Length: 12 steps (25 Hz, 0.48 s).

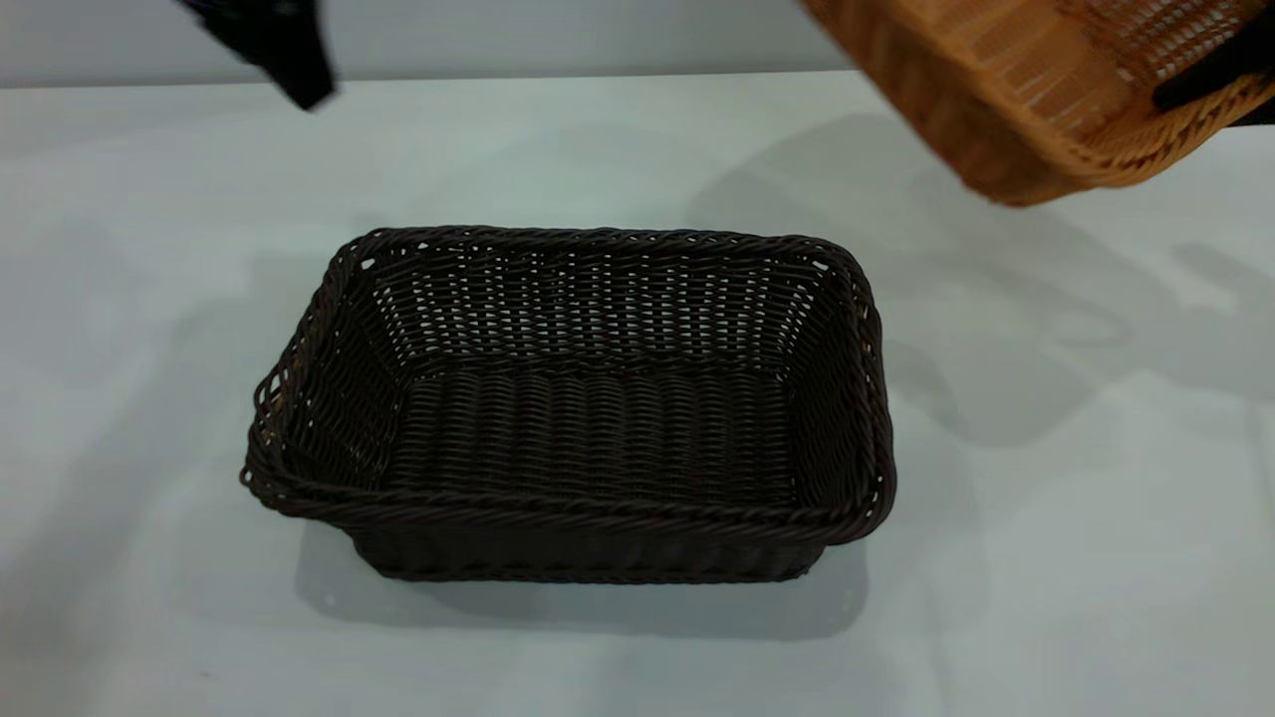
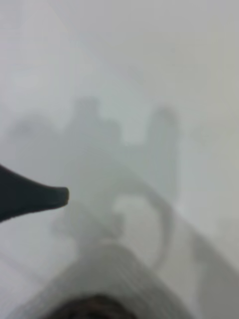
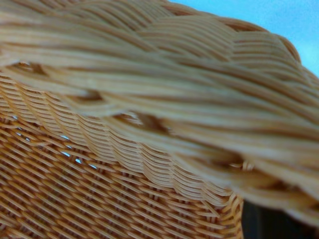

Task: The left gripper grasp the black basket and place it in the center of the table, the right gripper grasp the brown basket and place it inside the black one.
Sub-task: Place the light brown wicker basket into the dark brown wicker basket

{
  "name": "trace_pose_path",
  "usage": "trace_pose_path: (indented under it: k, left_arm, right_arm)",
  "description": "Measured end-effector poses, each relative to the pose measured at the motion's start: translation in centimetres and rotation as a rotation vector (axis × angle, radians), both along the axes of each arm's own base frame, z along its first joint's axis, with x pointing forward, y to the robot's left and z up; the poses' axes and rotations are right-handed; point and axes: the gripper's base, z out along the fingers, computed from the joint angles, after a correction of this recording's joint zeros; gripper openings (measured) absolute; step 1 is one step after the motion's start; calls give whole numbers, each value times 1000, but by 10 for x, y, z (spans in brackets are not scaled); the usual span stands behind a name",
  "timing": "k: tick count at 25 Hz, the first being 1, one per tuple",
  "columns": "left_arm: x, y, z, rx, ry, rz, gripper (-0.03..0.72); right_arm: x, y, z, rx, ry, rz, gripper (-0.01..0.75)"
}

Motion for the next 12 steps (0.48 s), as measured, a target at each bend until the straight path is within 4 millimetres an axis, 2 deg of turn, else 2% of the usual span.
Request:
trace_pose_path:
  k: [3, 6, 12]
  left_arm:
    - [8, 33, 2, -81, -15, 139, 546]
    - [13, 55, 4, -168, -25, 256, 547]
    - [15, 82, 5, -239, -30, 368, 547]
  right_arm:
    - [-2, 31, 0, -23, 47, 116, 82]
    - [-5, 66, 0, -17, 72, 236, 82]
    - [-16, 124, -2, -39, 151, 390, 82]
